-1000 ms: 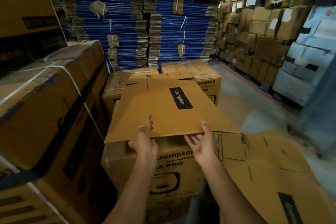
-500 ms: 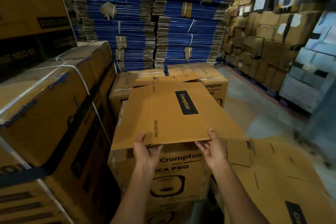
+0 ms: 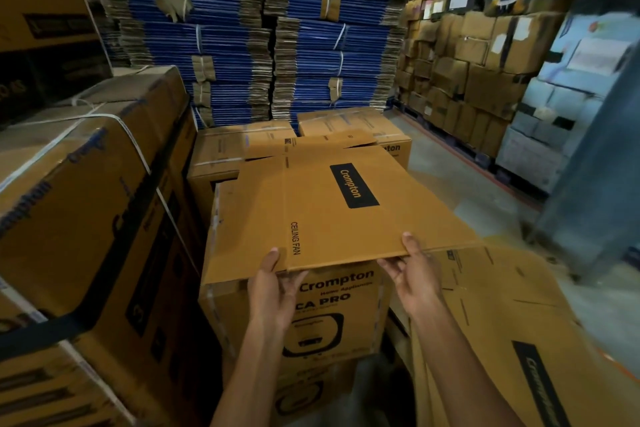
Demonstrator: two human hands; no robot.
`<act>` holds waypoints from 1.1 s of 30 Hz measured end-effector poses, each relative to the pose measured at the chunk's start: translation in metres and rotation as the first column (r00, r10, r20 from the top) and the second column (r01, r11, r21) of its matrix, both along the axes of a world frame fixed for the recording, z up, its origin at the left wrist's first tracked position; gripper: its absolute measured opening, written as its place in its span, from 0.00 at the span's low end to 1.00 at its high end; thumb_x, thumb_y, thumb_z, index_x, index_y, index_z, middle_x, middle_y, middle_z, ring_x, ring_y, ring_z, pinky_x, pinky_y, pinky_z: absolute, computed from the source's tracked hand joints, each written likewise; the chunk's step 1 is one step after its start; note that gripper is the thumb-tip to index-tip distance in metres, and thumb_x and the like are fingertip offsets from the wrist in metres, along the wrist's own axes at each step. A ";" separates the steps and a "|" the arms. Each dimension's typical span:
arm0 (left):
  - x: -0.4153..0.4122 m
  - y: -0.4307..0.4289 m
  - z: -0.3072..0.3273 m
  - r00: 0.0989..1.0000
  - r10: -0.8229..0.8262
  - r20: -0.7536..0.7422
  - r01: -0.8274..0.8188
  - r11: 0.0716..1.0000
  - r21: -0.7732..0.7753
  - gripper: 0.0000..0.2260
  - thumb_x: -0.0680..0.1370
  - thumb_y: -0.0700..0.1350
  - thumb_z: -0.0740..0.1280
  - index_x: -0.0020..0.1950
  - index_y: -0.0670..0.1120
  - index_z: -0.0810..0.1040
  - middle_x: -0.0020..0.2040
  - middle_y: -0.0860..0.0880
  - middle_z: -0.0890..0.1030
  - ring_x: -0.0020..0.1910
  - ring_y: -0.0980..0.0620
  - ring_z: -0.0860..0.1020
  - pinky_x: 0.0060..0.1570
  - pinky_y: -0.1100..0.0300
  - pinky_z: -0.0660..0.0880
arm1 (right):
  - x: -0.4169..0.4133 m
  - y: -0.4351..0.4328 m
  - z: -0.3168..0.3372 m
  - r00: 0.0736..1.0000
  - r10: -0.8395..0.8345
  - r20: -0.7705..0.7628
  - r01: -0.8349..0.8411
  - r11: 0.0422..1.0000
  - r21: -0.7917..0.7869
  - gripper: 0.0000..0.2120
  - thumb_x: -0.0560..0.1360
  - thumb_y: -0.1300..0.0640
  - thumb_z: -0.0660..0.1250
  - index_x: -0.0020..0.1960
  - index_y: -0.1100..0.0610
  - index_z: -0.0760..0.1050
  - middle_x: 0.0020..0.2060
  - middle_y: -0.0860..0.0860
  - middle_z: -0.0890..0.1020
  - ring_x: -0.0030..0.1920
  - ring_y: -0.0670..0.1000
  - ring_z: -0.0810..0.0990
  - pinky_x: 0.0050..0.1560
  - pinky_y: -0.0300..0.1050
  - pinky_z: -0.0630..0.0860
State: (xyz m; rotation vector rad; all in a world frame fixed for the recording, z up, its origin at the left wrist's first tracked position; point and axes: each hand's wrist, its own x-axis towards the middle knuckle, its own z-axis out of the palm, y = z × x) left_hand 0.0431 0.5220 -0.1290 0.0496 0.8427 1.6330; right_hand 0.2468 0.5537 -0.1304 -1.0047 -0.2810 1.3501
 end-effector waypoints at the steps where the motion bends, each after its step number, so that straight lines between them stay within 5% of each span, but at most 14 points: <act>1: 0.002 -0.003 0.000 1.000 -0.009 -0.007 0.009 1.000 0.010 0.20 0.84 0.39 0.62 0.76 0.45 0.66 0.66 0.40 0.79 0.58 0.42 0.81 0.50 0.43 0.78 | 0.003 -0.005 0.000 1.000 -0.013 0.010 0.013 1.000 0.001 0.17 0.81 0.57 0.67 0.66 0.64 0.71 0.61 0.62 0.80 0.57 0.60 0.82 0.36 0.47 0.83; 5: 0.016 -0.019 0.001 1.000 -0.022 -0.020 0.022 1.000 0.012 0.20 0.84 0.38 0.63 0.76 0.45 0.66 0.67 0.40 0.79 0.56 0.43 0.81 0.47 0.45 0.77 | 0.018 -0.026 0.000 0.998 -0.046 0.045 0.046 0.999 0.015 0.09 0.81 0.57 0.67 0.56 0.62 0.74 0.58 0.62 0.82 0.53 0.58 0.83 0.35 0.44 0.82; 11: 0.053 -0.043 0.005 0.999 -0.041 -0.034 0.042 0.999 0.020 0.20 0.83 0.38 0.64 0.75 0.46 0.68 0.65 0.41 0.81 0.57 0.43 0.82 0.44 0.46 0.79 | 0.054 -0.056 0.009 0.996 -0.067 0.054 0.065 0.997 0.046 0.07 0.81 0.56 0.67 0.54 0.60 0.75 0.55 0.58 0.83 0.50 0.55 0.83 0.38 0.45 0.80; 20: 0.163 -0.083 0.014 0.992 -0.112 -0.050 0.115 0.991 0.064 0.17 0.84 0.38 0.62 0.72 0.46 0.69 0.59 0.43 0.83 0.55 0.44 0.82 0.50 0.45 0.79 | 0.168 -0.107 0.016 0.990 -0.105 0.097 0.103 0.994 0.027 0.08 0.81 0.54 0.69 0.53 0.59 0.75 0.40 0.51 0.79 0.28 0.44 0.74 0.26 0.36 0.71; 26: 0.253 -0.107 0.001 0.977 -0.211 -0.038 0.213 0.974 0.075 0.19 0.83 0.36 0.63 0.73 0.47 0.69 0.65 0.40 0.81 0.63 0.41 0.80 0.55 0.41 0.79 | 0.260 -0.149 -0.002 0.971 -0.198 0.137 0.201 0.980 -0.007 0.10 0.80 0.51 0.69 0.46 0.57 0.75 0.31 0.49 0.76 0.26 0.43 0.73 0.23 0.35 0.66; 33: 0.330 -0.120 -0.036 0.932 -0.362 -0.010 0.361 0.931 -0.047 0.16 0.83 0.38 0.63 0.70 0.45 0.72 0.63 0.40 0.82 0.55 0.45 0.83 0.46 0.47 0.80 | 0.331 -0.193 -0.036 0.942 -0.327 0.074 0.331 0.942 -0.052 0.07 0.81 0.54 0.68 0.50 0.58 0.75 0.36 0.51 0.78 0.27 0.44 0.72 0.25 0.36 0.70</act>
